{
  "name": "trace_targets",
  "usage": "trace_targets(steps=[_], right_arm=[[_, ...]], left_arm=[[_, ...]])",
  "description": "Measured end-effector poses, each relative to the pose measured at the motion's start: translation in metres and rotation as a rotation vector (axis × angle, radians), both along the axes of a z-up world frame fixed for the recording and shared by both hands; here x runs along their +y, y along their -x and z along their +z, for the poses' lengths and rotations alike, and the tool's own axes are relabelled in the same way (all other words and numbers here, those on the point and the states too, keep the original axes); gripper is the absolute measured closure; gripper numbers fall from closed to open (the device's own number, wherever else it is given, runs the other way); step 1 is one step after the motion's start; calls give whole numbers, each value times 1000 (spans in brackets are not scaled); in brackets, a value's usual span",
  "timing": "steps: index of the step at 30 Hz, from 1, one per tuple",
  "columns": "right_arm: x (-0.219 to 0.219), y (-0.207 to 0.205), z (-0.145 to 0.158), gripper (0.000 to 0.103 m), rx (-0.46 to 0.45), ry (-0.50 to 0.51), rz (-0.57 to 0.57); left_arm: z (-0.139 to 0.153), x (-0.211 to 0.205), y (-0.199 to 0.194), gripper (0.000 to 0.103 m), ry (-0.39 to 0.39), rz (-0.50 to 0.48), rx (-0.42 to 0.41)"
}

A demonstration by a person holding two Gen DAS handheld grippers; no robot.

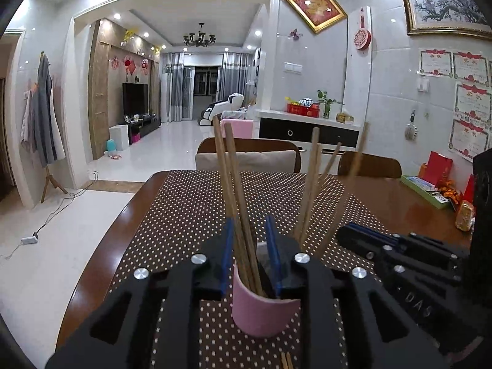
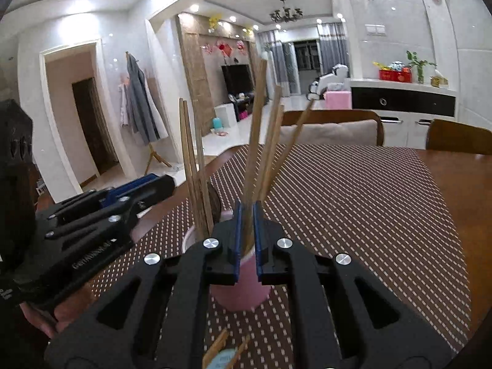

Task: Organize utensils
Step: 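Open both grippers and move them back over the remaining chopsticks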

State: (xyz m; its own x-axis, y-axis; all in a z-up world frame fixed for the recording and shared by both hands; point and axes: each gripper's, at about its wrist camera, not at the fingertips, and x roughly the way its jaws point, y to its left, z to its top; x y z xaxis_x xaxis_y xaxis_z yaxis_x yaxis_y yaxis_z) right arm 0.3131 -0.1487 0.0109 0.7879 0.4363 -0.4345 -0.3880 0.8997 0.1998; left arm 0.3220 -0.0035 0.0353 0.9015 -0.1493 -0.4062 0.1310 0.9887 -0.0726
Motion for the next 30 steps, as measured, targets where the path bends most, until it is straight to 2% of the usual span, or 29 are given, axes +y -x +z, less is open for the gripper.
trace_targets(steps=[2,4,6,8,14,18,26,28,30], right_arm=[[-3,11,4,93,8,10,-10],[-5,24,7,86,15,22,-23],[-7,37,8,68,35,33,-32],[-7,48,7,61,86,77,-52],[-5,84,-6,61,175,126,-50],[1,96,-27,61,257,149,-32],[9,81,-70,61,460,109,5],[11,76,-80,68,509,97,15],[14,69,-89,69,559,84,21]], left_arm=[[4,-1,15,79,-8,0,-6],[7,0,29,73,-14,1,-15],[9,0,47,70,-13,-1,-16],[8,1,62,69,-18,0,-8],[0,3,99,63,-27,9,29],[-14,2,118,59,-45,9,71],[-52,10,122,57,-57,-14,218],[-61,12,120,57,-53,-22,252],[-70,15,117,56,-48,-38,293]])
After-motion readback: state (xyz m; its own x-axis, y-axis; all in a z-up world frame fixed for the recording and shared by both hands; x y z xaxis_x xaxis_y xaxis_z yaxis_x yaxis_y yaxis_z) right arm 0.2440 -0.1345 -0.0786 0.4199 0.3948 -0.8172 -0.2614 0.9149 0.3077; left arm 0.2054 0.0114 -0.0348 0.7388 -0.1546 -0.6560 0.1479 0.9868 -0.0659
